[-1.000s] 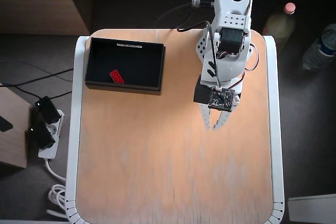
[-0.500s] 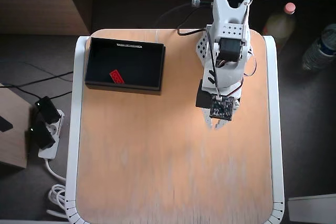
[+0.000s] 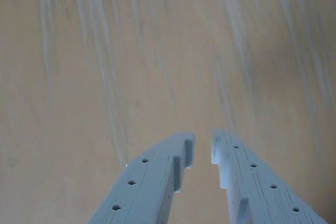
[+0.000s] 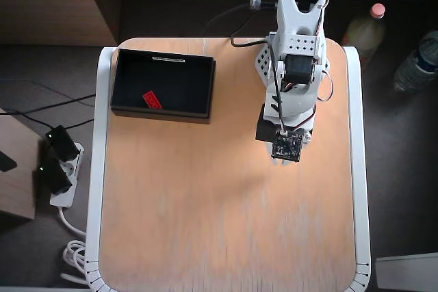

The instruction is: Grasp a lego block and put it in the bin.

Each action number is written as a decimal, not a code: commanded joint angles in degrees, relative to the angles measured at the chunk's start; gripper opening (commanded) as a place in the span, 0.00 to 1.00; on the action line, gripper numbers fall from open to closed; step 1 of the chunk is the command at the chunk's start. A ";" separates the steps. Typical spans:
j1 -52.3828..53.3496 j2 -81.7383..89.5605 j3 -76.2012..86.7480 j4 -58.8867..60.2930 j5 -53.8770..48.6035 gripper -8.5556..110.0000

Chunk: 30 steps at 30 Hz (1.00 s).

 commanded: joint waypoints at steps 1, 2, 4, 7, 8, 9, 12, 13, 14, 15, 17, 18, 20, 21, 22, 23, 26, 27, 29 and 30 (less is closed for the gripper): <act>-1.14 5.19 5.62 -0.35 -0.70 0.07; -1.14 5.19 6.59 -0.26 -0.79 0.07; -1.14 5.19 8.53 -0.26 -1.49 0.07; -1.49 5.19 9.05 1.93 -3.16 0.07; -1.67 5.19 9.05 2.55 -3.52 0.07; -1.76 5.19 9.05 3.43 -3.69 0.07; -1.93 5.19 9.14 7.47 -3.96 0.07; -1.93 5.19 9.14 7.73 -5.54 0.07; -1.93 5.19 9.14 7.73 -5.71 0.07; -1.93 5.19 9.14 7.82 -5.71 0.07; -1.93 5.19 9.14 7.91 -5.80 0.07; -1.93 5.19 9.14 7.91 -5.80 0.07; -1.93 5.19 9.14 7.91 -5.45 0.07; -1.93 5.19 9.14 7.91 -5.63 0.07; -1.93 5.27 9.14 7.91 -5.80 0.07; -1.93 5.27 9.14 7.91 -5.80 0.07; -1.93 5.27 9.14 7.91 -5.80 0.07; -1.93 5.27 9.14 7.91 -5.80 0.07; -1.93 5.27 9.14 7.91 -5.80 0.07; -1.93 5.27 9.14 7.91 -5.89 0.07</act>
